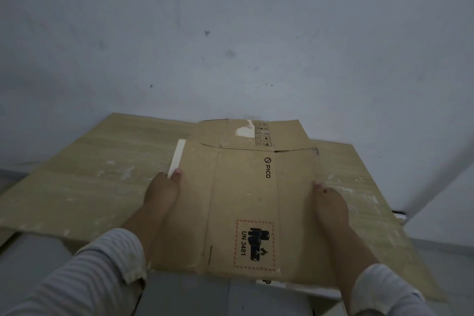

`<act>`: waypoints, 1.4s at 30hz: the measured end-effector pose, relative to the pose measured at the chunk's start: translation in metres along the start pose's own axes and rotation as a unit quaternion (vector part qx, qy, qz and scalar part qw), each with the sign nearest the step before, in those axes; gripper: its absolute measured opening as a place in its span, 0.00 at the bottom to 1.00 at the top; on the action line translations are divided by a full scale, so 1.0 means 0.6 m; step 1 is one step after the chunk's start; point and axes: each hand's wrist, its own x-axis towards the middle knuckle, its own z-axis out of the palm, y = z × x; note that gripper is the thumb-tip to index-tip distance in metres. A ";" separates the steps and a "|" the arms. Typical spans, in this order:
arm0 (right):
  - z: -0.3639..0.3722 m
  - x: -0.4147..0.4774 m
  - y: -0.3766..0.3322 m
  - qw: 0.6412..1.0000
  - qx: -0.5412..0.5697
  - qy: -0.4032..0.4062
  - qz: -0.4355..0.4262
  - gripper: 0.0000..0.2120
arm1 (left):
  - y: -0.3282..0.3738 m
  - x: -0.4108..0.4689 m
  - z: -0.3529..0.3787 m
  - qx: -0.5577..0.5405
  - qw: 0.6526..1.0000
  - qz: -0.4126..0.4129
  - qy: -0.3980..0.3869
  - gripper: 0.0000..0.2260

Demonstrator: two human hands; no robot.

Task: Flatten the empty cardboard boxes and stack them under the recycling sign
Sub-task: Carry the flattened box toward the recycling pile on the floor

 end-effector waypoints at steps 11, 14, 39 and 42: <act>-0.072 -0.140 0.000 0.999 0.002 -0.003 -0.036 0.29 | -0.039 -0.140 -0.106 -0.020 0.999 -0.005 0.039 0.28; -0.069 -0.172 -0.024 0.999 0.002 -0.004 -0.048 0.29 | -0.056 -0.143 -0.143 -0.031 0.998 -0.003 0.047 0.28; 0.366 -0.512 -0.455 0.994 0.018 -0.033 -0.103 0.29 | -0.399 0.127 -0.696 -0.036 0.994 -0.006 0.103 0.30; 0.424 -0.511 -0.506 0.993 0.023 -0.033 -0.107 0.29 | -0.423 0.194 -0.725 -0.032 0.994 -0.015 0.101 0.30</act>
